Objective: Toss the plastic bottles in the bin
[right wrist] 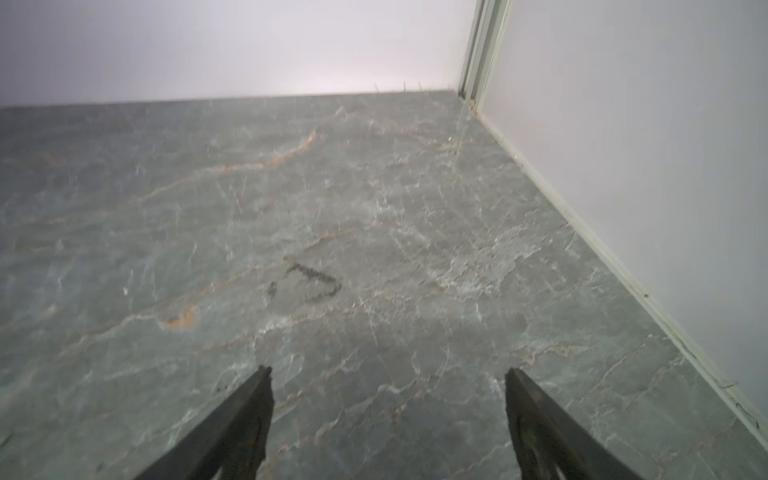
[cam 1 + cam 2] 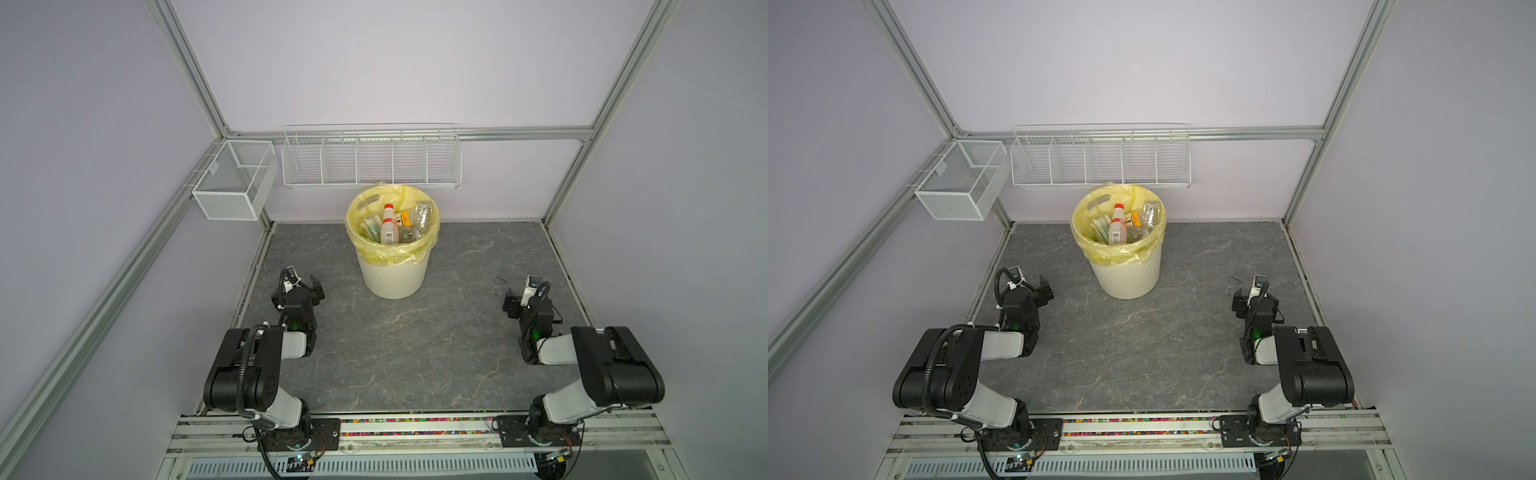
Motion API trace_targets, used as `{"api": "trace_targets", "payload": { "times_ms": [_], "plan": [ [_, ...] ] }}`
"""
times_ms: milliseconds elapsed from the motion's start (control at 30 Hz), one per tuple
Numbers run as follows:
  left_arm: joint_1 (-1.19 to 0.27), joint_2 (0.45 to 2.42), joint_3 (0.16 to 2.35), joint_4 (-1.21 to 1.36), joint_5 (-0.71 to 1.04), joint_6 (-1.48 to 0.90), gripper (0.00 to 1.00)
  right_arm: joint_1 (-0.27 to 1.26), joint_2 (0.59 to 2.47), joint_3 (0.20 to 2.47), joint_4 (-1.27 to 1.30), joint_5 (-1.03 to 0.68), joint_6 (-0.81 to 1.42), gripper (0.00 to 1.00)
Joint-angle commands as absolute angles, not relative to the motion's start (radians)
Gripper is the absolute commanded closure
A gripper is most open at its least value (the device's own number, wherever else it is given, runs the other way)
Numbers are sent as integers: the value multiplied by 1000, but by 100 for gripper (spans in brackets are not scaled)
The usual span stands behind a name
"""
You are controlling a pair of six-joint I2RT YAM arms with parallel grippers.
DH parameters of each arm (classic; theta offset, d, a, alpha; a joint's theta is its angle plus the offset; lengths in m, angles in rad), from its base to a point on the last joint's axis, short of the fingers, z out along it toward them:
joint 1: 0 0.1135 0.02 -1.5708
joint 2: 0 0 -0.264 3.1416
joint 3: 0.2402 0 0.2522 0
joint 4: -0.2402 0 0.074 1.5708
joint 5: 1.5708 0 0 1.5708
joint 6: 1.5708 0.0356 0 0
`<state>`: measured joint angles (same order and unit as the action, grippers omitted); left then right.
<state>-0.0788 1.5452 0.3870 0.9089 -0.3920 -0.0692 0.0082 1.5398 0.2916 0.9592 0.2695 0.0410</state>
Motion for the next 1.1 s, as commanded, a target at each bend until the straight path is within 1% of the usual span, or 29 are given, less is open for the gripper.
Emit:
{"api": "trace_targets", "payload": {
  "times_ms": [0,33,100,167,1067],
  "plan": [
    [-74,1555,379,941,-382,-52,1,13,1547,365,933,177,-22,11],
    [-74,1554,379,943,-382,-52,1,13,1530,379,874,170,-17,12],
    [-74,1554,378,942,-382,-51,1,12,1543,371,915,170,-19,11],
    [-74,1555,379,942,-382,-51,1,11,1533,378,884,171,-18,12],
    [-74,1555,378,942,-381,-50,1,17,1534,374,892,178,-23,12]
  ]
}}
